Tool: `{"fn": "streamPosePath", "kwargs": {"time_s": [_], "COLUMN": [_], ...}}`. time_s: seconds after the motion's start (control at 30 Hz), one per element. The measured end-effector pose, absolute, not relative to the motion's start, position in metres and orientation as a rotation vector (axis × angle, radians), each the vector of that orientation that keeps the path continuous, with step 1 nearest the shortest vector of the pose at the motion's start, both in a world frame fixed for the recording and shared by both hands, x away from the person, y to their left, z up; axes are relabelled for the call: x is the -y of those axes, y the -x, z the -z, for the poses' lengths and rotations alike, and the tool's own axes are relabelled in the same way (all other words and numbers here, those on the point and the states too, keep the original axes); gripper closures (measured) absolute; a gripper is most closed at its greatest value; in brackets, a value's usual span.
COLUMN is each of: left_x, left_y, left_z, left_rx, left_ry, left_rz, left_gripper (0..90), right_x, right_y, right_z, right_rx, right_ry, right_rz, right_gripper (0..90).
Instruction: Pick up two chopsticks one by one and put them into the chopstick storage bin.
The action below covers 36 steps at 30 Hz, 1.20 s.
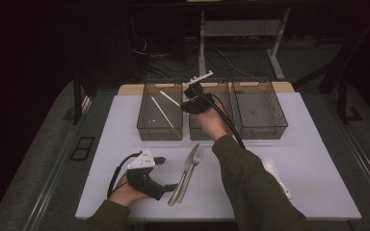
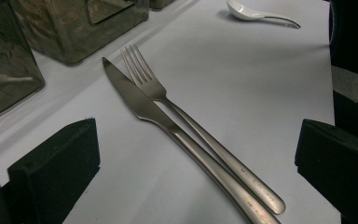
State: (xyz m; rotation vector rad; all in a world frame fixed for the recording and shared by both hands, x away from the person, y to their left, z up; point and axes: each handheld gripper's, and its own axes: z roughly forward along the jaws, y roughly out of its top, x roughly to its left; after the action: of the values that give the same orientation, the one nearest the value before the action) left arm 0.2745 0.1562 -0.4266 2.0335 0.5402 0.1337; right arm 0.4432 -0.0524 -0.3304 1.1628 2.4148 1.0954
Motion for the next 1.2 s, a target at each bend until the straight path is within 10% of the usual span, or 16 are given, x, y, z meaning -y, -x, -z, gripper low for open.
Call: {"fn": "streamPosePath", "kwargs": {"time_s": [0.97, 1.2], "left_x": [-0.153, -0.155], "left_y": [-0.278, -0.278], "left_z": [0.425, 0.424], "left_rx": [-0.529, -0.53], "left_ry": [-2.019, -2.019], "left_rz": [-0.116, -0.118], "left_gripper": [0.0, 0.0], "right_x": [-0.03, -0.021], "right_y": [-0.505, -0.504], "right_z": [0.374, 0.366], "right_rx": [-2.442, -2.428], "right_ry": [-1.258, -1.265], "right_rz": [-0.939, -0.989], "right_gripper": [83.3, 68.2]}}
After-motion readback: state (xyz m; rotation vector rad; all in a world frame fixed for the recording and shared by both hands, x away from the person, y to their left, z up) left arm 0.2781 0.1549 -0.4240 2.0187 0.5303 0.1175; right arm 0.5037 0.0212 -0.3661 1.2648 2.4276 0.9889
